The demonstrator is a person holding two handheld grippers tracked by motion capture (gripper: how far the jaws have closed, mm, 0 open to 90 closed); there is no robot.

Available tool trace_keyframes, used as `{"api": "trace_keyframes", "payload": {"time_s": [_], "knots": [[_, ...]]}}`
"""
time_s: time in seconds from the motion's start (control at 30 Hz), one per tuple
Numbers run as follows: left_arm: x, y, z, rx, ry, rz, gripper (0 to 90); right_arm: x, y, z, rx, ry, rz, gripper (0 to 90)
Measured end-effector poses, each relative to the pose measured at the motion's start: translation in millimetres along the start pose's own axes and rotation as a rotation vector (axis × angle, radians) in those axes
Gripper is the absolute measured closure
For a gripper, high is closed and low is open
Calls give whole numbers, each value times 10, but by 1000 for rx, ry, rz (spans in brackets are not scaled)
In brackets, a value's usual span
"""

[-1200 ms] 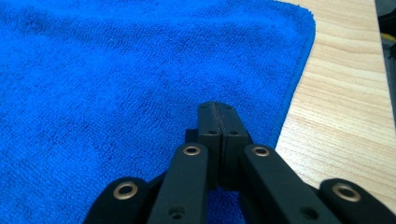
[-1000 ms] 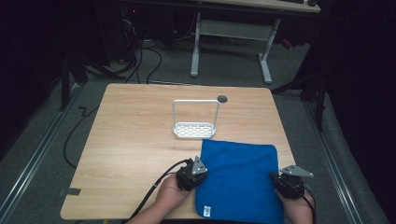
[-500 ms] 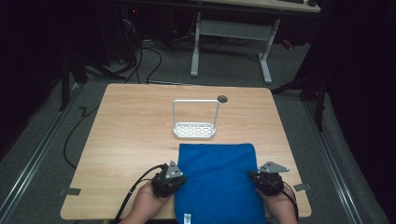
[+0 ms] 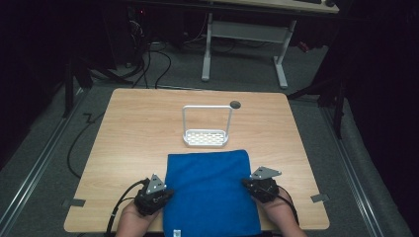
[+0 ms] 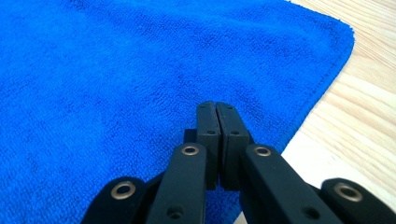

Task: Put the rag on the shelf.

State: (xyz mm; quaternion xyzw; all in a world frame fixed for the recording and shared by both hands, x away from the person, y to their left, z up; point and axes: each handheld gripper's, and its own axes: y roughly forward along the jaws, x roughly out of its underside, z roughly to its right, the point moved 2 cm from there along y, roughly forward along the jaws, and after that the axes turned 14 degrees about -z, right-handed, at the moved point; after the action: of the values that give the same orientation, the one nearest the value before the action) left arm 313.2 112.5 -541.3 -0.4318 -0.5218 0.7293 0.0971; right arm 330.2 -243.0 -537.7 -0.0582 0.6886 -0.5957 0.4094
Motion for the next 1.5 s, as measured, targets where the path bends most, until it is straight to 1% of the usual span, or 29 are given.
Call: {"api": "trace_keyframes", "payload": {"time_s": [0.13, 0.37, 0.43, 0.47, 0.53, 0.57, 0.6, 0.63, 0.67, 0.7, 0.73, 0.77, 0.8, 0.83, 0.87, 0.9, 0.97, 1.0, 1.03, 1.1, 1.13, 1.17, 1.23, 1.27, 1.33, 1.4, 1.43, 1.5], "knots": [[33, -19, -5, -7, -7, 2, 885, -37, 21, -22, -14, -13, 1, 885], [31, -20, -13, 1, -13, 2, 883, -39, 23, -22, -23, -15, 3, 874], [26, -22, -14, 3, -11, -1, 849, -37, 21, -23, -23, -17, 1, 873], [5, -49, 4, -12, 4, 10, 831, -34, 21, -23, -23, -17, 3, 866], [-35, -105, 13, -17, 3, 58, 813, -30, 21, -22, -24, -22, 8, 857], [-35, -105, 13, -17, 3, 58, 796, -30, 21, -22, -24, -22, 8, 857], [-82, -155, -18, -24, -16, 112, 776, -21, 18, -26, -28, -17, 10, 849], [-100, -167, -49, -27, -29, 127, 757, -17, 18, -27, -32, -15, 12, 848], [-100, -167, -49, -27, -29, 127, 741, -12, 16, -28, -33, -17, 14, 845], [-139, -166, -124, -9, -67, 152, 722, -5, 11, -33, -35, -17, 12, 838], [-161, -158, -165, -11, -80, 157, 701, 3, 6, -37, -38, -16, 13, 828], [-182, -150, -196, -19, -88, 157, 682, 10, 1, -45, -40, -17, 14, 799], [-182, -150, -196, -19, -88, 157, 663, 10, 1, -45, -40, -17, 14, 799], [-229, -134, -248, -25, -109, 159, 663, 15, -9, -51, -34, -15, 10, 747], [-306, -112, -321, -26, -131, 171, 633, 27, -61, -68, -11, -8, 58, 667], [-352, -94, -364, -32, -137, 173, 622, 31, -85, -65, -1, -4, 79, 651], [-443, -31, -462, -59, -152, 173, 598, 56, -141, -41, 30, 19, 117, 635], [-471, -5, -499, -70, -153, 165, 592, 84, -167, -16, 49, 29, 137, 627], [-471, -5, -499, -70, -153, 165, 584, 84, -167, -16, 49, 29, 137, 627], [-548, 92, -599, -101, -166, 148, 578, 144, -207, 27, 77, 46, 157, 617], [-573, 133, -641, -105, -169, 137, 566, 211, -240, 69, 95, 71, 164, 610], [-609, 214, -706, -116, -180, 113, 559, 244, -256, 88, 106, 79, 167, 608], [-630, 277, -756, -108, -189, 98, 543, 297, -282, 113, 119, 93, 171, 601], [-636, 315, -782, -109, -189, 86, 546, 326, -294, 124, 124, 101, 170, 597], [-635, 364, -819, -99, -197, 81, 559, 392, -311, 149, 137, 115, 166, 586], [-638, 364, -866, -96, -213, 79, 561, 442, -325, 170, 142, 128, 162, 578], [-638, 364, -866, -96, -213, 79, 567, 442, -325, 170, 142, 128, 162, 578], [-624, 324, -926, -94, -236, 94, 585, 503, -355, 195, 153, 144, 162, 573]]}}
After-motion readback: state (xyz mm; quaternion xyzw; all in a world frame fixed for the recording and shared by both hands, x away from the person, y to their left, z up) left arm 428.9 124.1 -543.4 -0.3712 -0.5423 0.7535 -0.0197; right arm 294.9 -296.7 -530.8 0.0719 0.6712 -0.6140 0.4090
